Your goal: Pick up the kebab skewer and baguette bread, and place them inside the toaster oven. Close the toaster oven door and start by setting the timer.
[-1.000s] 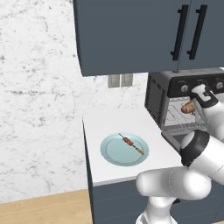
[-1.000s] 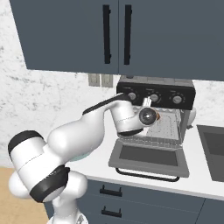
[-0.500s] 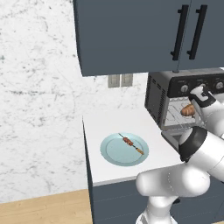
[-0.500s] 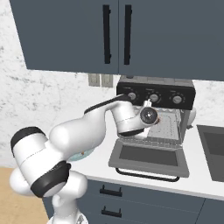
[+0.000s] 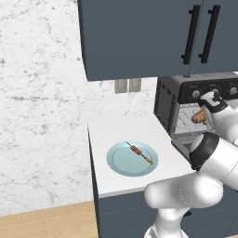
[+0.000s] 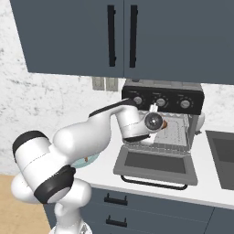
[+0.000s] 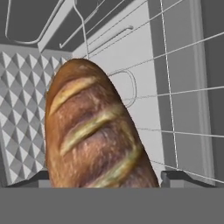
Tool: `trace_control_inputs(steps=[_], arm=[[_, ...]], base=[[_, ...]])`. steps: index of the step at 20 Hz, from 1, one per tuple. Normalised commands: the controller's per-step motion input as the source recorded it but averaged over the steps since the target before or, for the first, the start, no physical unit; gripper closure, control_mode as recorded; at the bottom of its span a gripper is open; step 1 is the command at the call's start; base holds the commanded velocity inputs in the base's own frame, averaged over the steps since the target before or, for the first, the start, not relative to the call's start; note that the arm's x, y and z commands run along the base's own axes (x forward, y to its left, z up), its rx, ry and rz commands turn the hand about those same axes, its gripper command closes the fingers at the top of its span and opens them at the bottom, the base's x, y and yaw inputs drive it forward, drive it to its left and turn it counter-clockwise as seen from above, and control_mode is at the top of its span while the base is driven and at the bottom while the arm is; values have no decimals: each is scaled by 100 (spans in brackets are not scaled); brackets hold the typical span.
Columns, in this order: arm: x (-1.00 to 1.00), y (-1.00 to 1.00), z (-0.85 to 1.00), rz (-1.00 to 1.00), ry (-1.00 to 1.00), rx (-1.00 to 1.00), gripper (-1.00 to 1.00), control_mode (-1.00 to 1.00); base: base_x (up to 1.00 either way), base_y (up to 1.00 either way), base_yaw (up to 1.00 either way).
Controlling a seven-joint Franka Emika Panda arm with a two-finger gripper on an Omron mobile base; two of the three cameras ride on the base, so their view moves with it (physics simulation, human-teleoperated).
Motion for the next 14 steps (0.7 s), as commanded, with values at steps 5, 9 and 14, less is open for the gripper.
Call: trace_control_inputs(steps=[5, 9, 14], arm=[[8, 0, 0, 0, 1, 0, -100, -100], [0, 0, 0, 0, 0, 0, -100, -100], [0, 0, 1, 0, 0, 0, -100, -100]], base=[[0, 0, 0], [0, 0, 0], [0, 0, 0]])
